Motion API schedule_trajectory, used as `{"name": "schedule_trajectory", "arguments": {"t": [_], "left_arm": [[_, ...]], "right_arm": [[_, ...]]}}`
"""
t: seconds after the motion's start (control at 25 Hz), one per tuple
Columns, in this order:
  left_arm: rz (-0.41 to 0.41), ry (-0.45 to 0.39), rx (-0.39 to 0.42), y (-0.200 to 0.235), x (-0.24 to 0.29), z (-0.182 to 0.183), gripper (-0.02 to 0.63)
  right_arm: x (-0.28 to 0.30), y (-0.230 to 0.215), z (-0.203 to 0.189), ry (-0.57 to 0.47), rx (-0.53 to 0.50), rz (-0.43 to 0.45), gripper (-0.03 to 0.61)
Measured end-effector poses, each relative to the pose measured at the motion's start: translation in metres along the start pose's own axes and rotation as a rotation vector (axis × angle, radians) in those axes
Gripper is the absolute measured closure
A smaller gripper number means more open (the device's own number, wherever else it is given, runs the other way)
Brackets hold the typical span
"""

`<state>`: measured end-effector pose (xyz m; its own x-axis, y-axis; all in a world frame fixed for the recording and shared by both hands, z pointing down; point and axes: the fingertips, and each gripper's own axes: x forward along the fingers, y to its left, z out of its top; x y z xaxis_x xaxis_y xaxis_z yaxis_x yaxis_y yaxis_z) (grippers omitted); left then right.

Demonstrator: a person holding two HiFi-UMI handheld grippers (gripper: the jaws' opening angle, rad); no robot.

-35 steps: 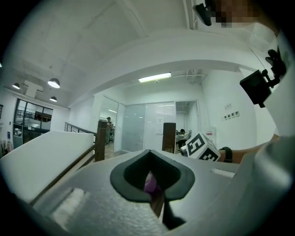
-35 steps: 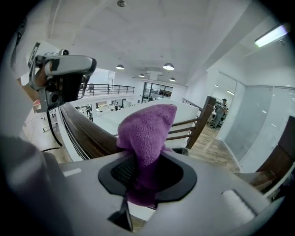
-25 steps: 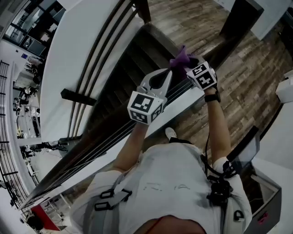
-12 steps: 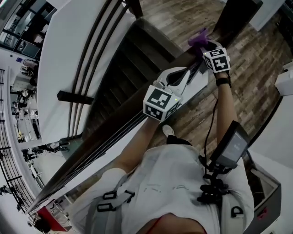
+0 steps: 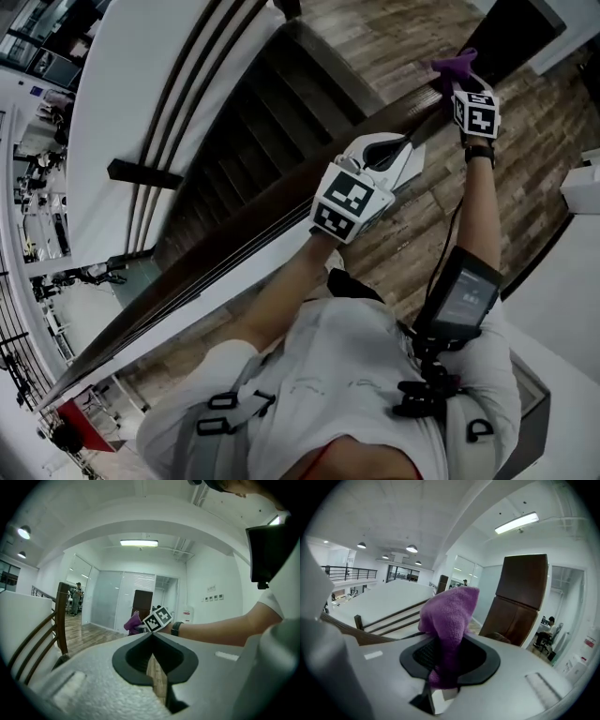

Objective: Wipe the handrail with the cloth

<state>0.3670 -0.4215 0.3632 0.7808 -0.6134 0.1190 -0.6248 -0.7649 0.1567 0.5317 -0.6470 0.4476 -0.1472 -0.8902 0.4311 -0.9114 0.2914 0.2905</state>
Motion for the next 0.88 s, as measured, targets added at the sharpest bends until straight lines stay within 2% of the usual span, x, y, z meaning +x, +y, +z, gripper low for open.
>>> {"name": "schedule_trajectory", "arguments": {"t": [0.12,0.28,0.4,0.48,0.56,0.6,0.68,0.8,0.88], "left_arm": [[0.008,0.016,0.003,-0.001,-0.001,-0.010,0.614],[0.101,0.006,-0.009,0.030,-0.034,-0.008,0.614],[0.136,-0.010,-0.018,0.026,-0.072,-0.003,0.614],[0.185,-0.043,-0.021,0.028,-0.098,0.003,0.614],[0.256,-0.086,-0.019,0.040,-0.126,0.013,0.614],[0.291,-0.103,-0.017,0.047,-0.142,0.017,0.614],[0.373,-0.129,-0.022,0.064,-0.178,0.023,0.614],[0.516,-0.156,-0.047,0.090,-0.248,0.018,0.614],[0.601,-0.175,-0.066,0.100,-0.300,0.012,0.614]], "right_arm": [[0.008,-0.035,-0.007,0.005,0.015,-0.065,0.469],[0.037,-0.038,0.006,0.004,0.020,-0.103,0.470],[0.011,-0.046,0.003,0.042,0.027,-0.212,0.474],[0.001,-0.039,0.002,0.100,0.007,-0.234,0.479],[-0.003,-0.007,0.012,0.150,-0.084,-0.167,0.473],[-0.009,0.019,0.022,0.144,-0.135,-0.118,0.466],[-0.023,0.088,0.054,0.041,-0.192,0.001,0.465],[-0.054,0.220,0.102,-0.160,-0.150,0.239,0.465],[-0.090,0.313,0.127,-0.251,-0.136,0.406,0.465]]}}
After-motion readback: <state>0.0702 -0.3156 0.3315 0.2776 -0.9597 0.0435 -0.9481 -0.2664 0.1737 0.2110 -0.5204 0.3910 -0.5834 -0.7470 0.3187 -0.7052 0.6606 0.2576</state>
